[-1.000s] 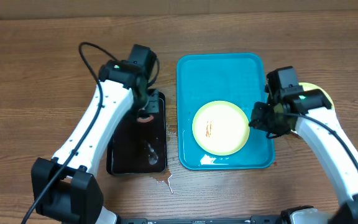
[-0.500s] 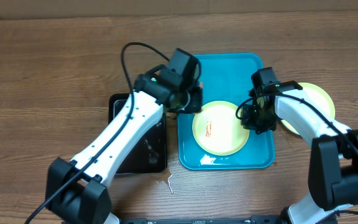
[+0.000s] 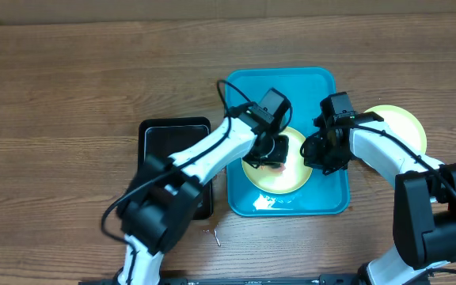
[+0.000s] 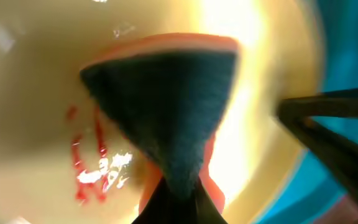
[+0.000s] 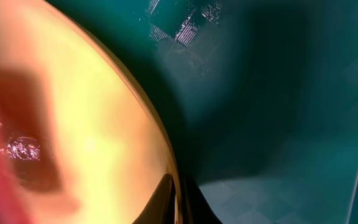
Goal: Clean dirty plates on tray and stack at the side
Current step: 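Scrub the second yellow plate with the sponge while right gripper holds rim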
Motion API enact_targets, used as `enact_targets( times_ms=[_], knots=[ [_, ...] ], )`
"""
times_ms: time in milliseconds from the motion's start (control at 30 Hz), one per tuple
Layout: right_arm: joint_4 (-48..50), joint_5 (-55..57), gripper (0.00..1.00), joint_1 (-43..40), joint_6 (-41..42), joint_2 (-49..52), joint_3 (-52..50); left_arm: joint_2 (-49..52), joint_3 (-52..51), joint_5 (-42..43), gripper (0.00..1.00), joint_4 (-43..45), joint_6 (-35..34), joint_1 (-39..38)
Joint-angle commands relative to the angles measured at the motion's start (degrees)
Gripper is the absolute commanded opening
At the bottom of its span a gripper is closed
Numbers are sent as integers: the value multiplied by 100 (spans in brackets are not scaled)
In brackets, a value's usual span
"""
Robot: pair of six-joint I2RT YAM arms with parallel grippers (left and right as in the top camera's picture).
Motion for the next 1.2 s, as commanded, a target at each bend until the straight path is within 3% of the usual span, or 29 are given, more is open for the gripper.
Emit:
enact_targets(
  times_ms=[0,167,400,667,733,1000,1167],
  knots=[
    [-22,151,4,7,20,101,-186,476,35,407,4,-22,-306,-42],
    [-22,151,4,7,20,101,-186,514,114,109,4,-192,-348,118],
    [-28,151,4,7,17,101,-186,514,608,-1613,4,-1458,-345,341],
    [-105,151,4,7,17,101,-186,525,616,-1805,4,-1692,-221,380],
    [-127,151,4,7,17,101,-186,525,616,-1663,4,-1550,-184,382],
    [-144,151,4,7,17,101,-186,634,601,636,4,125,149,118],
    [-216,151,4,7,17,101,-186,826,601,732,4,264,129,-205]
  ],
)
